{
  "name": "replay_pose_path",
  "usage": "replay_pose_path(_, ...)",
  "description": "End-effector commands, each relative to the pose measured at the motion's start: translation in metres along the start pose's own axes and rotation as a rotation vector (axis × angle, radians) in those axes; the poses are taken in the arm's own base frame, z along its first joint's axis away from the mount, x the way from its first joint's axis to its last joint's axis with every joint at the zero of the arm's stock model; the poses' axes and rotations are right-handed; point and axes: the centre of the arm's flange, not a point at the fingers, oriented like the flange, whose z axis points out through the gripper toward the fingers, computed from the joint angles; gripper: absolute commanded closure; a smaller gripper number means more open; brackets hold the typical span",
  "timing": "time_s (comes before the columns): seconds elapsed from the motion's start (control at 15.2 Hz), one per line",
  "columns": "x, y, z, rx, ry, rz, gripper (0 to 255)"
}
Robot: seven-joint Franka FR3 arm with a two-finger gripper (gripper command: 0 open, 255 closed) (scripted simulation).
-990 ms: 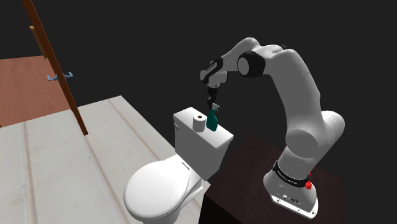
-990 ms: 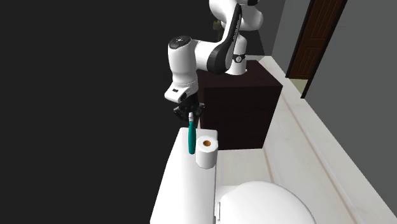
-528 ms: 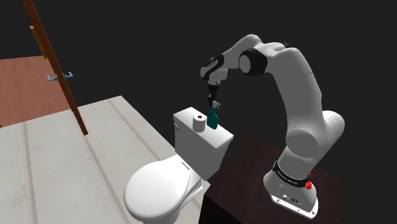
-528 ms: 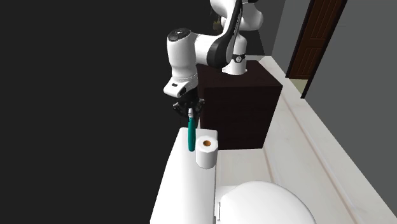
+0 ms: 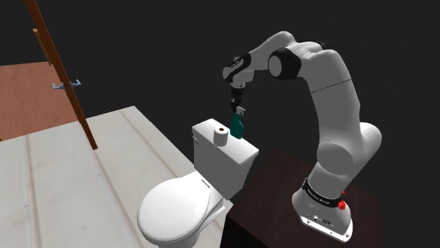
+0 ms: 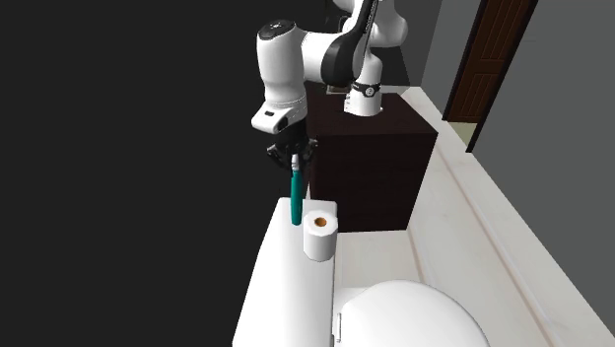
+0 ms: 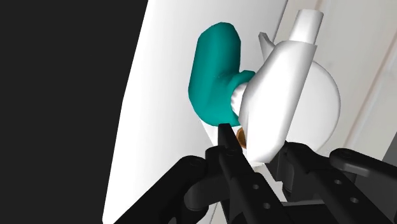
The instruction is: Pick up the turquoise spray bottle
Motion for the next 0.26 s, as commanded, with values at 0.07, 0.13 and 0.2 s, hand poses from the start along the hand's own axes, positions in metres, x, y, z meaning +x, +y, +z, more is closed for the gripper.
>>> replay_pose_path(0.07,-0.0008,-0.0011,-0.0176,0.000,0.000,0.000,255)
replay_pose_path(0.13,-0.0009,-0.0012,-0.0184,0.000,0.000,0.000,255)
replay_pose_path(0.2,-0.0009,-0.0012,-0.0184,0.000,0.000,0.000,255)
